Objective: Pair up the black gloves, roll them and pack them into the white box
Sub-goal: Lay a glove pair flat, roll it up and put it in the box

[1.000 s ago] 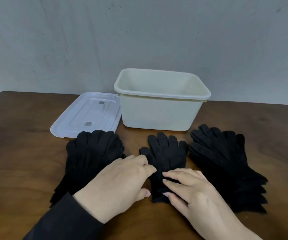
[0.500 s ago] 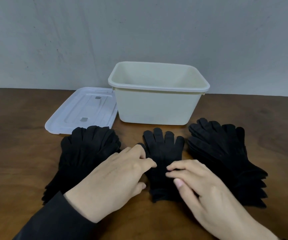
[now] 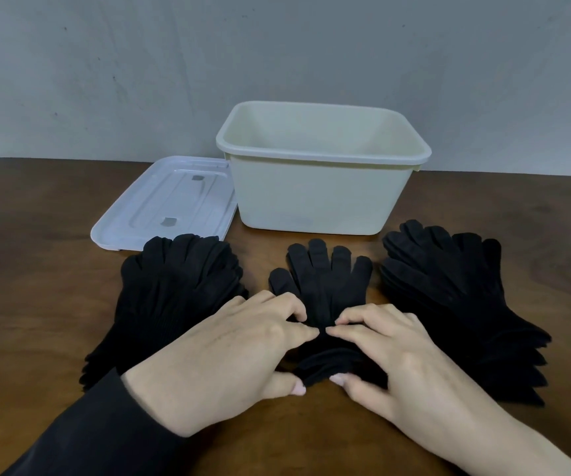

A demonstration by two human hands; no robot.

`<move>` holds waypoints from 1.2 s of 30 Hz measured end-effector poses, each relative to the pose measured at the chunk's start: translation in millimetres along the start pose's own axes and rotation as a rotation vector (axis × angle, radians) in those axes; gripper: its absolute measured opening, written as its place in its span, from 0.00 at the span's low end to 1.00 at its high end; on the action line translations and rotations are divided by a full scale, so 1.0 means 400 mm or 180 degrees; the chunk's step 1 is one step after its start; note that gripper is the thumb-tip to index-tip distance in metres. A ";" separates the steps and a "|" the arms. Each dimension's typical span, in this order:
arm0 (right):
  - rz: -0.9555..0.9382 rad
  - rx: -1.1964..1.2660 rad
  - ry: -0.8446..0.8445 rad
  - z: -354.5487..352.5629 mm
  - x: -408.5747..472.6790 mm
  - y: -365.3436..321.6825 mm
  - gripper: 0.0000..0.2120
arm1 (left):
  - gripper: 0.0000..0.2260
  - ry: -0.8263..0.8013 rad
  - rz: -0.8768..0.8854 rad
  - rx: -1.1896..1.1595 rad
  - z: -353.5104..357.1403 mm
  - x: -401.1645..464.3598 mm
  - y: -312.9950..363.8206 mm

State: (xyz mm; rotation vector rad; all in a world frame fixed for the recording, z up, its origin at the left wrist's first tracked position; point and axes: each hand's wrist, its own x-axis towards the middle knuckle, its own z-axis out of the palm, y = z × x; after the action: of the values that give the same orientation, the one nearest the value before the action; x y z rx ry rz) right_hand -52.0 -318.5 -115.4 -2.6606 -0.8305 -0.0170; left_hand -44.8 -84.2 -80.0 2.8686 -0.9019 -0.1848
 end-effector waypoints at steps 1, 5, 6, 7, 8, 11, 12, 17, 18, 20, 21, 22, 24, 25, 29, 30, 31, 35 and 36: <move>0.0005 -0.0019 0.0106 0.001 0.004 -0.008 0.21 | 0.31 -0.0028 -0.0048 0.0016 -0.003 0.001 0.008; 0.0139 0.0164 0.0508 0.000 0.019 -0.019 0.12 | 0.35 0.0131 -0.0222 0.0110 0.001 0.005 0.036; 0.0177 0.0258 0.0564 -0.004 0.019 -0.020 0.10 | 0.32 0.0204 -0.0258 0.0104 0.003 0.006 0.041; 0.0226 0.0343 0.0588 -0.008 0.019 -0.021 0.08 | 0.29 0.0288 -0.0288 0.0081 0.004 0.010 0.044; 0.0285 0.0418 0.0589 -0.012 0.016 -0.022 0.08 | 0.24 0.0352 -0.0336 0.0041 0.004 0.012 0.047; 0.0484 0.0713 0.0592 -0.019 0.007 -0.025 0.09 | 0.15 0.0459 -0.0549 -0.0150 0.002 0.017 0.044; 0.0559 0.0858 0.0598 -0.022 0.005 -0.026 0.08 | 0.14 0.0470 -0.0627 -0.0224 0.003 0.017 0.042; 0.0846 0.1305 0.0636 -0.029 0.015 -0.025 0.04 | 0.15 0.0500 -0.0966 -0.0365 0.016 0.024 0.033; 0.0883 0.1307 0.0658 -0.027 0.018 -0.026 0.05 | 0.16 0.0528 -0.1018 -0.0365 0.020 0.026 0.033; 0.0961 0.1239 0.0700 -0.018 0.021 -0.025 0.09 | 0.16 0.0616 -0.1122 -0.0372 0.030 0.031 0.034; 0.0998 0.1185 0.0700 -0.014 0.023 -0.024 0.12 | 0.16 0.0666 -0.1177 -0.0373 0.034 0.034 0.035; 0.1028 0.1134 0.0702 -0.009 0.024 -0.022 0.14 | 0.16 0.0711 -0.1219 -0.0368 0.038 0.036 0.035; 0.1047 0.0984 0.0762 -0.002 0.031 -0.021 0.16 | 0.15 0.0854 -0.1234 -0.0340 0.040 0.037 0.037; 0.1016 0.0860 0.0812 0.001 0.034 -0.019 0.16 | 0.15 0.0910 -0.1222 -0.0318 0.040 0.038 0.036; 0.0646 0.0128 0.1204 0.011 0.035 -0.011 0.09 | 0.11 0.1054 -0.1159 -0.0288 0.037 0.044 0.030; 0.0516 -0.0041 0.1223 0.014 0.034 -0.008 0.05 | 0.11 0.1112 -0.1068 -0.0254 0.034 0.044 0.028; 0.0437 -0.0178 0.1186 0.015 0.033 -0.007 0.06 | 0.11 0.1161 -0.0945 -0.0226 0.030 0.044 0.027; 0.0125 -0.0467 0.1096 0.023 0.028 -0.005 0.13 | 0.12 0.1164 -0.0283 0.0112 0.038 0.053 0.019; 0.0119 -0.0409 0.1032 0.020 0.025 -0.007 0.14 | 0.11 0.1154 -0.0148 0.0217 0.045 0.053 0.014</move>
State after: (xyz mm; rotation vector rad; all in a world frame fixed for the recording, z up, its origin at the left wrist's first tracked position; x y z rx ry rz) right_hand -45.8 -308.2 -120.9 -2.6870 -0.6927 -0.4938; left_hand -33.2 -102.5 -98.3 2.8472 -0.7822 0.3575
